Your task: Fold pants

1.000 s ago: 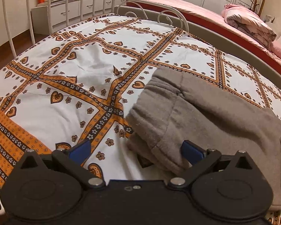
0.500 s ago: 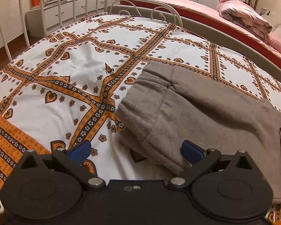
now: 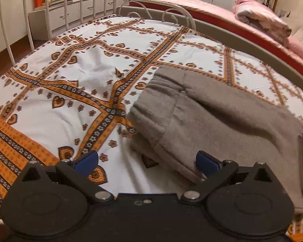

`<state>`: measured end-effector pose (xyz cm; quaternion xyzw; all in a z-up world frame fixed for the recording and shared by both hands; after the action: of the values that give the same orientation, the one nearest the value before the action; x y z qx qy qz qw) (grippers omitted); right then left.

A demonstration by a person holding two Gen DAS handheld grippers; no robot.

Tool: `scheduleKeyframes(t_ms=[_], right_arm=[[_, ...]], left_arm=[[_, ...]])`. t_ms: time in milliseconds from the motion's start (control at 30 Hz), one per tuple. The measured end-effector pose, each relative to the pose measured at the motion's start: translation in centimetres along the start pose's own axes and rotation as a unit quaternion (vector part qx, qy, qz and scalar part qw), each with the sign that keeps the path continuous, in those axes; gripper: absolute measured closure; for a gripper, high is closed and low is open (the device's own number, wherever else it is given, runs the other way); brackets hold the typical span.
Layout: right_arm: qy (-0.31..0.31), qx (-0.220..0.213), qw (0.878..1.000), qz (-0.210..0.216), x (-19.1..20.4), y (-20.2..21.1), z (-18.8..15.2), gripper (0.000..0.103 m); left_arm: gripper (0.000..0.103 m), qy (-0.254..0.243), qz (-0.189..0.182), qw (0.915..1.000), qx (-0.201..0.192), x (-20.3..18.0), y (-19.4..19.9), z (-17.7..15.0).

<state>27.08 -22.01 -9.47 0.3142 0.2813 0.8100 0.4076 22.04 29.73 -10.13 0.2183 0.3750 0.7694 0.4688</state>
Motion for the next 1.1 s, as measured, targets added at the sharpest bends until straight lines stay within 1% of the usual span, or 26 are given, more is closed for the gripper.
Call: scheduleKeyframes(t_ms=[33, 100, 133, 167, 233, 267, 300, 333, 367, 433, 533, 567, 600, 633, 667, 700, 833, 900, 933, 1000, 1100], right_arm=[[0.001, -0.017, 1.0, 0.007, 0.2, 0.5, 0.6, 0.013], [0.004, -0.038, 0.999, -0.006, 0.1, 1.4, 1.5, 0.013], [0.0, -0.048, 0.999, -0.013, -0.3, 1.8, 2.0, 0.013], [-0.008, -0.057, 0.998, -0.015, -0.7, 2.3, 2.2, 0.012], [-0.028, -0.064, 0.997, -0.018, -1.7, 2.5, 2.7, 0.012], [-0.033, -0.069, 0.997, -0.023, -2.4, 2.6, 2.6, 0.012], [-0.038, -0.072, 0.996, -0.026, -2.8, 2.8, 2.8, 0.012], [-0.045, -0.072, 0.996, -0.025, -3.1, 2.7, 3.0, 0.012], [-0.052, -0.074, 0.996, -0.022, -3.2, 3.1, 3.0, 0.012], [-0.062, -0.079, 0.995, -0.019, -4.0, 3.3, 3.2, 0.012], [-0.084, -0.09, 0.992, -0.02, -5.5, 3.8, 3.7, 0.012], [-0.098, -0.093, 0.991, -0.018, -6.1, 4.1, 3.9, 0.012], [-0.112, -0.097, 0.989, -0.013, -6.6, 4.4, 3.8, 0.012], [-0.13, -0.103, 0.986, -0.006, -7.3, 4.8, 3.9, 0.012], [-0.15, -0.109, 0.983, -0.002, -8.2, 5.1, 3.9, 0.012], [-0.169, -0.114, 0.979, -0.004, -9.1, 5.4, 3.9, 0.012], [-0.229, -0.127, 0.965, -0.022, -12.8, 6.2, 3.1, 0.012], [-0.259, -0.123, 0.958, -0.024, -13.9, 6.2, 2.3, 0.012], [-0.268, -0.12, 0.956, -0.024, -14.3, 6.2, 2.0, 0.012], [-0.269, -0.121, 0.955, -0.028, -14.5, 6.4, 1.9, 0.012], [-0.266, -0.127, 0.955, -0.035, -14.6, 6.8, 1.8, 0.012]], left_arm=[[0.006, 0.01, -0.012, 0.9999, 0.001, 0.0, 0.2, 0.0], [0.008, 0.048, -0.049, 0.9976, 0.003, 0.3, 0.7, -0.1], [0.014, 0.07, -0.077, 0.9946, 0.003, 0.4, 0.9, 0.0], [0.016, 0.093, -0.104, 0.9902, 0.004, 0.5, 1.1, 0.1], [0.023, 0.137, -0.149, 0.9792, 0.014, 0.8, 1.0, 0.0], [0.026, 0.152, -0.157, 0.9754, 0.023, 0.8, 0.7, -0.1], [0.032, 0.168, -0.165, 0.9713, 0.034, 1.0, 0.3, -0.3], [0.036, 0.182, -0.174, 0.9668, 0.044, 1.1, -0.1, -0.5], [0.036, 0.198, -0.185, 0.9613, 0.051, 1.2, -0.4, -0.6], [0.036, 0.217, -0.201, 0.9536, 0.057, 1.3, -0.8, -0.7], [0.037, 0.234, -0.211, 0.9464, 0.069, 1.3, -1.9, -0.7], [0.038, 0.24, -0.216, 0.9437, 0.071, 1.4, -2.2, -0.7], [0.043, 0.244, -0.221, 0.9416, 0.07, 1.4, -2.5, -0.6], [0.043, 0.245, -0.224, 0.9407, 0.069, 1.3, -2.9, -0.4], [0.043, 0.242, -0.223, 0.9419, 0.066, 1.3, -3.3, -0.3], [0.043, 0.24, -0.223, 0.943, 0.058, 1.3, -3.7, -0.2], [0.043, 0.221, -0.254, 0.9415, 0.019, 1.0, -4.5, 0.3], [0.043, 0.217, -0.274, 0.9368, -0.002, 0.8, -4.8, 0.4], [0.043, 0.212, -0.284, 0.9351, -0.01, 0.7, -5.0, 0.5], [0.043, 0.208, -0.294, 0.9326, -0.024, 0.6, -5.5, 0.8], [0.043, 0.232, -0.301, 0.9242, -0.04, 0.6, -6.1, 1.7]])
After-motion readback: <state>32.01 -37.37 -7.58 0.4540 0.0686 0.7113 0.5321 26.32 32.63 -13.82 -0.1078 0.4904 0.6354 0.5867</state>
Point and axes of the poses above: each gripper's, at about its wrist camera, not at the fingertips, and y roughly against the way its jaws point, x to its left, z to its top, the point moved 8 cm from there along -y, roughly the way its jaws point, and after that the axes turned 6 degrees about z, right-handed, at the moved point
